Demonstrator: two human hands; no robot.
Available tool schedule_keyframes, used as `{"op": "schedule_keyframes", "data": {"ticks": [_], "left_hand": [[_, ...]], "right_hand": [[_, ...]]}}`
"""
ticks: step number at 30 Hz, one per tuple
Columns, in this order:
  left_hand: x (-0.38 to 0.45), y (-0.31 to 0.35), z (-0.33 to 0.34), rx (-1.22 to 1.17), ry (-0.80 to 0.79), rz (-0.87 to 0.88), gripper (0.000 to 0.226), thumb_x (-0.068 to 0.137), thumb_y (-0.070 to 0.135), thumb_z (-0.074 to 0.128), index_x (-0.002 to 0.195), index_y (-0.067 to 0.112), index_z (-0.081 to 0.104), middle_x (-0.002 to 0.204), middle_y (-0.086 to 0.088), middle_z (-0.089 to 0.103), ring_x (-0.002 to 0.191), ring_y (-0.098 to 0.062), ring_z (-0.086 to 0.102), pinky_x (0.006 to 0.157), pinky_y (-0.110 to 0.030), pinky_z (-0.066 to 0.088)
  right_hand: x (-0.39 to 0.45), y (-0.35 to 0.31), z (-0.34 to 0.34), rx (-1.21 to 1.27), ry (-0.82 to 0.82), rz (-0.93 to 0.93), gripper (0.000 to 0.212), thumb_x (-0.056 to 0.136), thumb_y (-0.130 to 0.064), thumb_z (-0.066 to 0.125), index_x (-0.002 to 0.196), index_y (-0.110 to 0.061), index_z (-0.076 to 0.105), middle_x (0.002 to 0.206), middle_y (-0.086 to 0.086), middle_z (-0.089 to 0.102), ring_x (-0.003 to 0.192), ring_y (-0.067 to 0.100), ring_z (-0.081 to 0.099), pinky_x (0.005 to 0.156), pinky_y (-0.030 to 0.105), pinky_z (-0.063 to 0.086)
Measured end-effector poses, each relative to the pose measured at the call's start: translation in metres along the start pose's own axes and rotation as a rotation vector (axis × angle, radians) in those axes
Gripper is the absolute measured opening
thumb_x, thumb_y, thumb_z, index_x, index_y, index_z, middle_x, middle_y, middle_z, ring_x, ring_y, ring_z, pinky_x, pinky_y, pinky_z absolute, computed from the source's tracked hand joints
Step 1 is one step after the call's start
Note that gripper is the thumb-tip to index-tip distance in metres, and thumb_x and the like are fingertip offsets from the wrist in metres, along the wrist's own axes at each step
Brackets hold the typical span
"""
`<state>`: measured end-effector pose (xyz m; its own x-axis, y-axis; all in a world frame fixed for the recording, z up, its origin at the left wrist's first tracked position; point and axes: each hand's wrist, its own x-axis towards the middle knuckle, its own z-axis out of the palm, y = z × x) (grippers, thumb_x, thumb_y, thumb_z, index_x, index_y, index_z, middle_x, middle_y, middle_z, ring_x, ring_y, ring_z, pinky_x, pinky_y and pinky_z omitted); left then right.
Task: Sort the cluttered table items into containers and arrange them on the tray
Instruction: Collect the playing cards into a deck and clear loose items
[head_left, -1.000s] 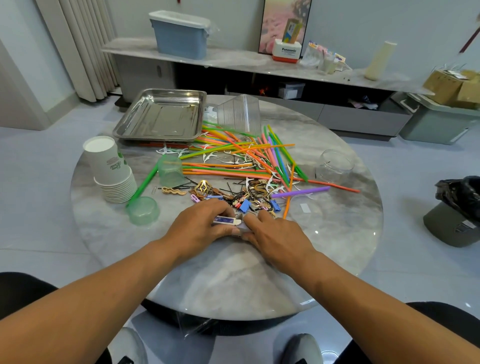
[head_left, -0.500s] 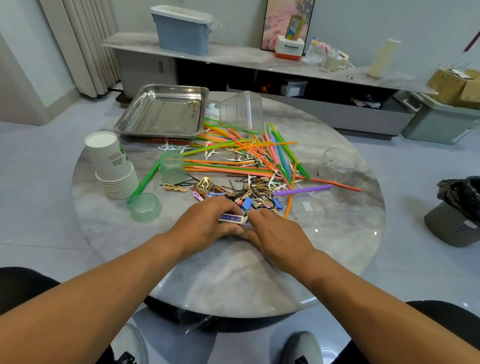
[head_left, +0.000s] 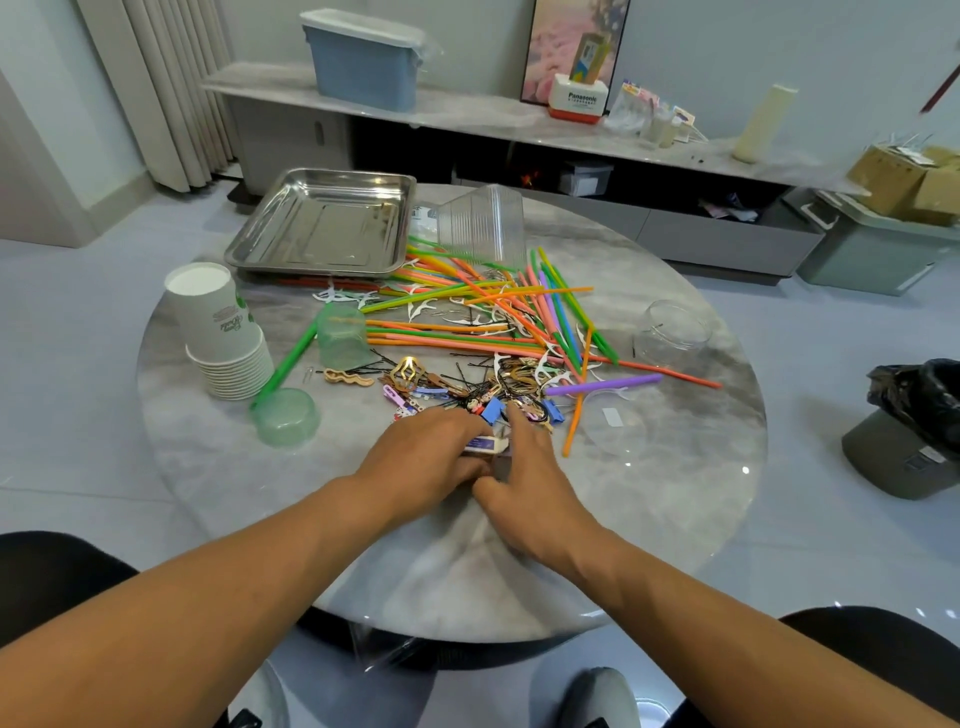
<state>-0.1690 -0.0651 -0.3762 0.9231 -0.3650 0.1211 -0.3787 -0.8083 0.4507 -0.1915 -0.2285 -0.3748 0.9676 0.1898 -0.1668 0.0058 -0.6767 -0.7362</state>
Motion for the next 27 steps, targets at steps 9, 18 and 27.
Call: {"op": "schedule_keyframes", "data": {"ticks": [9, 18, 27], "left_hand": [[0.004, 0.019, 0.003, -1.107, 0.213, -0.271, 0.015, 0.094, 0.019, 0.071, 0.105, 0.027, 0.066, 0.101, 0.005, 0.076, 0.096, -0.015, 0.072, 0.083, -0.035, 0.059], [-0.007, 0.017, 0.016, -1.109, 0.114, -0.299, 0.027, 0.08, 0.035, 0.079, 0.103, 0.034, 0.064, 0.106, -0.004, 0.075, 0.105, -0.028, 0.07, 0.093, -0.052, 0.057], [-0.011, 0.028, 0.012, -1.173, 0.015, -0.328, 0.046, 0.095, 0.049, 0.054, 0.138, 0.035, 0.05, 0.13, 0.014, 0.066, 0.122, -0.003, 0.06, 0.105, -0.031, 0.045]], "right_hand": [[0.013, -0.023, -0.036, 0.539, 0.385, -0.039, 0.034, 0.104, -0.045, 0.05, 0.088, -0.032, 0.077, 0.098, -0.01, 0.073, 0.097, 0.003, 0.065, 0.09, 0.033, 0.052], [0.015, -0.017, -0.025, 0.722, 0.156, 0.083, 0.016, 0.093, -0.023, 0.066, 0.08, -0.022, 0.076, 0.084, -0.003, 0.072, 0.079, 0.005, 0.064, 0.077, 0.028, 0.049], [0.013, -0.011, -0.011, 0.681, 0.191, 0.056, 0.023, 0.096, -0.039, 0.067, 0.113, -0.025, 0.06, 0.107, 0.005, 0.072, 0.087, 0.007, 0.072, 0.072, 0.022, 0.055]]}}
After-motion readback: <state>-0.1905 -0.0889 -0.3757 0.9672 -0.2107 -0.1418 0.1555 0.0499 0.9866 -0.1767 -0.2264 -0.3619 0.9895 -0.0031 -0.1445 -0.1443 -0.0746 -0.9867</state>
